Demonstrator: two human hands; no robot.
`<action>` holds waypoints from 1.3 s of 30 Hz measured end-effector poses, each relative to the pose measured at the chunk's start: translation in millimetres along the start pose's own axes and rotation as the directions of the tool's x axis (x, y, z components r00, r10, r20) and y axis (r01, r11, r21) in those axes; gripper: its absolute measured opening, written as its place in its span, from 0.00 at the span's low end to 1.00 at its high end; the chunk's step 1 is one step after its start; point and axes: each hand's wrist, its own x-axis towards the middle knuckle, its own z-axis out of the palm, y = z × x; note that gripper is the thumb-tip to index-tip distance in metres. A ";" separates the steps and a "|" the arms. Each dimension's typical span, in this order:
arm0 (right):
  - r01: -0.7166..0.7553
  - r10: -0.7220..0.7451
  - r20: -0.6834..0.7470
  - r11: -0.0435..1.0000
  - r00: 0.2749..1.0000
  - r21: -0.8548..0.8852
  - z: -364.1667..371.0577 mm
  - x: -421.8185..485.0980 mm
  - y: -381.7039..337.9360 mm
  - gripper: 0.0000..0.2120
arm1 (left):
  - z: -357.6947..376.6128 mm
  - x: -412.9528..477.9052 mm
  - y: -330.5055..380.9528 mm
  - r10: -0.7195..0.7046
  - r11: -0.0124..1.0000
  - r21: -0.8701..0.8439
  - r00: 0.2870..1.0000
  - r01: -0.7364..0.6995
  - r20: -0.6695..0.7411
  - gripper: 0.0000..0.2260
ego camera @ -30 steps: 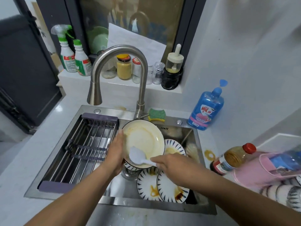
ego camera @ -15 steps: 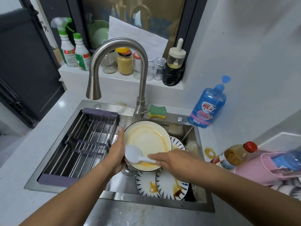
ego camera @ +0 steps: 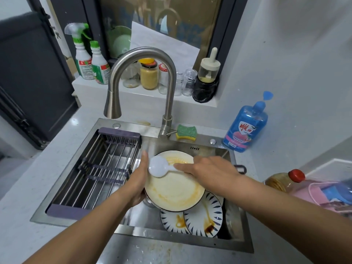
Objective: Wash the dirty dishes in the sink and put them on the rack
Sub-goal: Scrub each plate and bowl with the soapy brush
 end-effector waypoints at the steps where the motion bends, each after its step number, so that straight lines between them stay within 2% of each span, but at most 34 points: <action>1: -0.004 0.004 -0.006 0.998 1.000 -0.055 -0.5 2.5 4.1 0.30 | -3.0 -0.6 -0.4 0.002 1.000 0.010 1.000 -0.002 0.022 0.39; 3: -0.042 0.039 -0.026 0.991 0.999 -0.124 -1.6 5.2 11.3 0.32 | -8.2 -1.2 -0.3 0.040 0.999 0.027 0.999 -0.041 0.019 0.35; 6: -0.120 0.120 -0.009 0.987 0.993 -0.103 3.8 0.9 20.9 0.32 | -12.9 1.0 2.9 0.115 0.993 0.019 0.987 -0.113 -0.113 0.29; 9: -0.148 0.140 0.123 0.987 0.983 0.065 16.7 -15.9 23.1 0.24 | -12.9 5.8 6.8 0.172 0.985 0.025 0.957 -0.171 -0.234 0.27; 11: -0.135 0.088 0.208 0.965 0.974 0.224 22.2 -24.0 8.1 0.17 | -10.1 7.2 7.4 0.182 0.983 0.035 0.936 -0.180 -0.303 0.26; 13: -0.091 0.003 0.220 0.915 0.975 0.392 22.7 -20.5 -11.5 0.16 | -5.1 9.4 5.5 0.199 0.980 0.061 0.924 -0.190 -0.326 0.23; 15: -0.064 -0.031 0.177 0.861 0.984 0.505 20.9 -9.4 -25.0 0.17 | -0.7 9.0 4.1 0.181 0.983 0.042 0.925 -0.177 -0.334 0.20; 17: -0.060 -0.021 0.156 0.869 0.987 0.491 21.0 -6.1 -25.7 0.16 | -2.2 10.5 0.1 0.136 0.989 -0.004 0.938 -0.145 -0.320 0.21; 21: -0.159 0.108 0.224 0.962 0.969 0.224 28.0 -20.1 -3.6 0.18 | -20.7 20.2 -14.0 0.151 0.988 0.036 0.930 -0.147 -0.334 0.44; 22: -0.201 0.164 0.206 0.964 0.965 0.174 27.0 -19.7 2.2 0.20 | -21.3 20.8 -14.8 0.151 0.988 0.037 0.933 -0.147 -0.327 0.44; 23: -0.235 0.207 0.176 0.960 0.962 0.154 23.6 -16.8 6.2 0.23 | -19.9 19.7 -16.2 0.145 0.989 0.027 0.937 -0.144 -0.319 0.39; 25: -0.242 0.223 0.118 0.951 0.968 0.192 17.7 -0.8 6.2 0.24 | -7.1 7.9 -10.4 0.128 0.992 0.018 0.954 -0.128 -0.273 0.26; 26: -0.209 0.192 0.092 0.948 0.977 0.241 15.9 7.3 1.6 0.22 | -1.1 8.1 -11.6 0.101 0.995 0.015 0.961 -0.100 -0.257 0.25; 28: -0.110 0.093 0.065 0.925 0.994 0.363 17.2 17.7 -13.2 0.18 | 7.1 4.2 -11.0 0.072 0.997 0.011 0.966 -0.072 -0.247 0.29; 30: -0.070 0.015 0.117 0.873 0.993 0.482 21.6 17.6 -23.3 0.18 | 3.1 4.1 -10.2 0.049 0.997 -0.043 0.973 -0.060 -0.226 0.36; 32: -0.065 -0.036 0.173 0.834 0.984 0.548 24.8 8.2 -20.6 0.17 | -2.9 5.0 -8.7 0.013 0.996 -0.080 0.972 -0.033 -0.234 0.35; 35: -0.015 -0.112 0.251 0.890 0.961 0.455 23.9 -13.4 -7.9 0.16 | -13.5 5.4 -5.9 0.064 0.997 -0.028 0.968 -0.072 -0.243 0.22; 37: 0.002 -0.075 0.286 0.969 0.955 0.247 20.5 -20.0 5.5 0.15 | -20.8 6.8 -3.6 0.115 0.993 0.063 0.966 -0.103 -0.232 0.22; 39: -0.057 0.051 0.234 0.998 0.971 0.022 12.4 -19.0 20.6 0.18 | -26.7 7.3 2.4 0.120 0.991 0.079 0.971 -0.106 -0.206 0.31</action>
